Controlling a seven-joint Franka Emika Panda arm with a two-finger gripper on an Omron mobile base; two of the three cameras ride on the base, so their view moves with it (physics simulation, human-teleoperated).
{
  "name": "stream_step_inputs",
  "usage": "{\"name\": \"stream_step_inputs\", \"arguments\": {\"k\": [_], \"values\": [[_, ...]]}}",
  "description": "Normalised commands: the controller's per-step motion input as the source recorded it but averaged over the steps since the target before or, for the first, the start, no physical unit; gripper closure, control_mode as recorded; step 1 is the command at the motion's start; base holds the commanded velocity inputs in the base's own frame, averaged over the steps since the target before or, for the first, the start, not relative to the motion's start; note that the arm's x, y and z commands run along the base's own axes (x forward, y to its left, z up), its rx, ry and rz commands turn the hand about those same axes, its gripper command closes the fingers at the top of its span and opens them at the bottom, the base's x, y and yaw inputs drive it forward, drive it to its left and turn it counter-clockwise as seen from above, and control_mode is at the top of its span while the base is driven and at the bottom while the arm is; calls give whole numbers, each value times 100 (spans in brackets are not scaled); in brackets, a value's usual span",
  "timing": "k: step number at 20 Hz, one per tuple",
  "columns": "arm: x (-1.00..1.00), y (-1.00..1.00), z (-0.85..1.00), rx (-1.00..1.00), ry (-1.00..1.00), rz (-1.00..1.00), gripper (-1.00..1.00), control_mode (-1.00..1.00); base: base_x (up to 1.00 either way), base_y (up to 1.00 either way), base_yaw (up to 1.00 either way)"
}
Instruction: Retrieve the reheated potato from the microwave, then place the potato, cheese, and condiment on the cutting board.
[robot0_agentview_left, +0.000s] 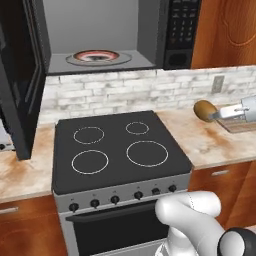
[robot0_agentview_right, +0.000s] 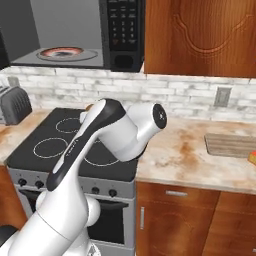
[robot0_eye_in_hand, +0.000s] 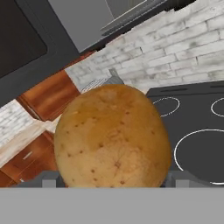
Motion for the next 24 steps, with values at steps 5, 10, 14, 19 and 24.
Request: {"name": "stream_step_inputs", "arguments": {"k": [5, 10, 14, 19, 24], "values": [[0, 0, 0, 0, 0, 0, 100, 100, 26, -71, 0], [0, 0, 0, 0, 0, 0, 100, 100, 30, -69, 0], [0, 0, 0, 0, 0, 0, 100, 100, 36, -67, 0], [0, 0, 0, 0, 0, 0, 100, 100, 45, -59, 0], [0, 0, 0, 0, 0, 0, 100, 100, 39, -59, 0]]}}
